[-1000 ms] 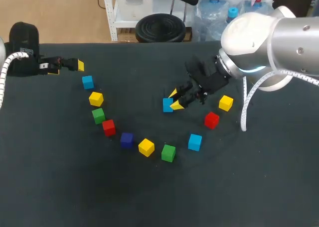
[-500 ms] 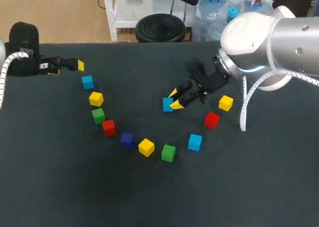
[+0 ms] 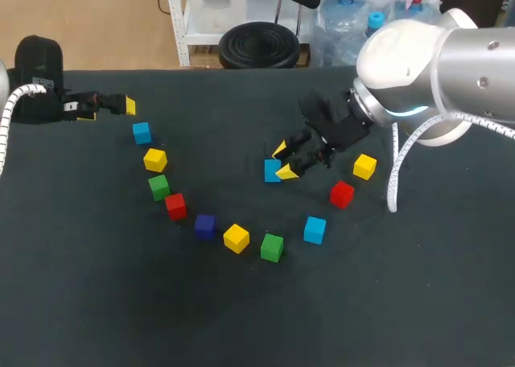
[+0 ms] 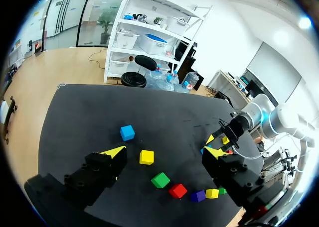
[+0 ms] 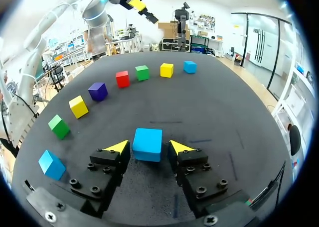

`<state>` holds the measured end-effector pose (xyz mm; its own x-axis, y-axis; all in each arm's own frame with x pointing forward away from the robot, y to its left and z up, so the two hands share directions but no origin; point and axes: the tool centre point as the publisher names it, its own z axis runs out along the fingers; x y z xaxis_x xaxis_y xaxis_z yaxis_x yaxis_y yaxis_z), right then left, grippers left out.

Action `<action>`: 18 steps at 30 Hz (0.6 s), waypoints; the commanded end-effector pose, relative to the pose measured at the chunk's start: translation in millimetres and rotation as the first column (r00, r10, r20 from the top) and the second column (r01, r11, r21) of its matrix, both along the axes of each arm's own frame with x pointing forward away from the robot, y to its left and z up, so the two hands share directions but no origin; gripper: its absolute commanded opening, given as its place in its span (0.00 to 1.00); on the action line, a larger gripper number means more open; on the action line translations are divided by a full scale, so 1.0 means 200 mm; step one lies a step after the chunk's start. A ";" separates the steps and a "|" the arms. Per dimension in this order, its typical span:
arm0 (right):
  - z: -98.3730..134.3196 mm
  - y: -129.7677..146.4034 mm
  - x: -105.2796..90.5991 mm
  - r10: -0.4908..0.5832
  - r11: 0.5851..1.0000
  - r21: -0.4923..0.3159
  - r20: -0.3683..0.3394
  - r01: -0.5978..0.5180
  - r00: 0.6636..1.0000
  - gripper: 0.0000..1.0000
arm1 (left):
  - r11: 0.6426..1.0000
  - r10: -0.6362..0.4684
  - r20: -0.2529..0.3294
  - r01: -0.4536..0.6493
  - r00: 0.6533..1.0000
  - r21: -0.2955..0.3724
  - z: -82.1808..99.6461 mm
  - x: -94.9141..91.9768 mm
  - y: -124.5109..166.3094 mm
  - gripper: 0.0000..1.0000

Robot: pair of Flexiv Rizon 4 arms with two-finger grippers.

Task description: Place the blue cubes, place green cubes on the blue cubes, place the yellow cubes on the green cubes, then place the red cubes on the yellow cubes, and place purple cube on the red cubes.

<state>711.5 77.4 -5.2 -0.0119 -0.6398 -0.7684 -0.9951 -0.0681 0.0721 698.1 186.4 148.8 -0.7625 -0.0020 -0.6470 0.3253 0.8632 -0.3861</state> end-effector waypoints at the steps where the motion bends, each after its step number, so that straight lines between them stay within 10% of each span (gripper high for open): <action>1: 0.00 0.00 0.01 -0.001 1.000 0.000 -0.001 0.001 1.000 0.53 | 1.000 0.003 -0.006 -0.003 1.000 0.006 0.01 0.00 -0.01 1.00; 18: -0.01 0.01 0.02 0.000 1.000 0.002 -0.002 0.000 1.000 0.46 | 1.000 0.003 -0.006 -0.003 1.000 0.006 0.01 0.00 -0.01 1.00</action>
